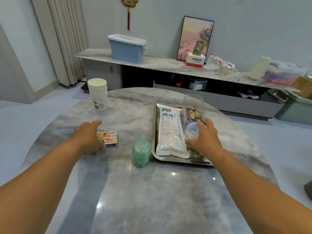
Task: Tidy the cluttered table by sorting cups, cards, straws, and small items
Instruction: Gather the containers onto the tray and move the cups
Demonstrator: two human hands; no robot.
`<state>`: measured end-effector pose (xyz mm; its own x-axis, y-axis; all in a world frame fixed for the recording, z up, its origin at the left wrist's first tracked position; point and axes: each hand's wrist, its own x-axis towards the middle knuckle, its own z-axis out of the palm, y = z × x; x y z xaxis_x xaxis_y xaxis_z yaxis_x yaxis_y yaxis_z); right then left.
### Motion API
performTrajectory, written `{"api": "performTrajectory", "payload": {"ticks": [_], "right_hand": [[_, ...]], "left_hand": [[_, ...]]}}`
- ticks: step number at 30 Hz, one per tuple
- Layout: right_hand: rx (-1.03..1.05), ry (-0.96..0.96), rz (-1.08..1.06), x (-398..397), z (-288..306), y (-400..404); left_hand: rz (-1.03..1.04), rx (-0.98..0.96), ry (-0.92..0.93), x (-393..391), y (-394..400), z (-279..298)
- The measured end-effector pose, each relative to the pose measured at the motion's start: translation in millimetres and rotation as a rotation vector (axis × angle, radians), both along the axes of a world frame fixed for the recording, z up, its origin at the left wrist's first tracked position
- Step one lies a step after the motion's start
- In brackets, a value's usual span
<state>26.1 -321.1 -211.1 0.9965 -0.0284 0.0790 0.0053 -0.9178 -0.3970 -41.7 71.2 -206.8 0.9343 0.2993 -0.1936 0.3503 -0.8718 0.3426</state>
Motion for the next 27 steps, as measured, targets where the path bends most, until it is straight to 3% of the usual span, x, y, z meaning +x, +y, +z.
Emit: {"api": "performTrajectory", "payload": {"ticks": [6,12,17,20,23,27], "right_hand": [[0.124,-0.099,-0.012,3.2,-13.7,2.4],[-0.015,-0.22,-0.018,0.9,-4.2,7.3],[0.222,-0.346,0.09,-3.1,17.6,37.0],[0.561,-0.092,0.193,-14.8,43.4,68.1],[0.913,0.238,0.205,-22.9,56.4,94.6],[1.033,0.266,0.098,-18.4,59.4,97.2]], "left_hand": [[0.018,-0.207,0.023,-5.4,18.2,-32.9],[0.011,-0.241,-0.088,3.9,7.0,-38.6],[0.007,-0.248,-0.179,4.4,-6.6,-21.8],[-0.055,-0.378,-0.381,7.2,-29.9,16.9],[-0.23,-0.386,-0.469,6.6,-69.1,50.6],[-0.319,-0.416,-0.551,6.0,-110.7,51.0]]}}
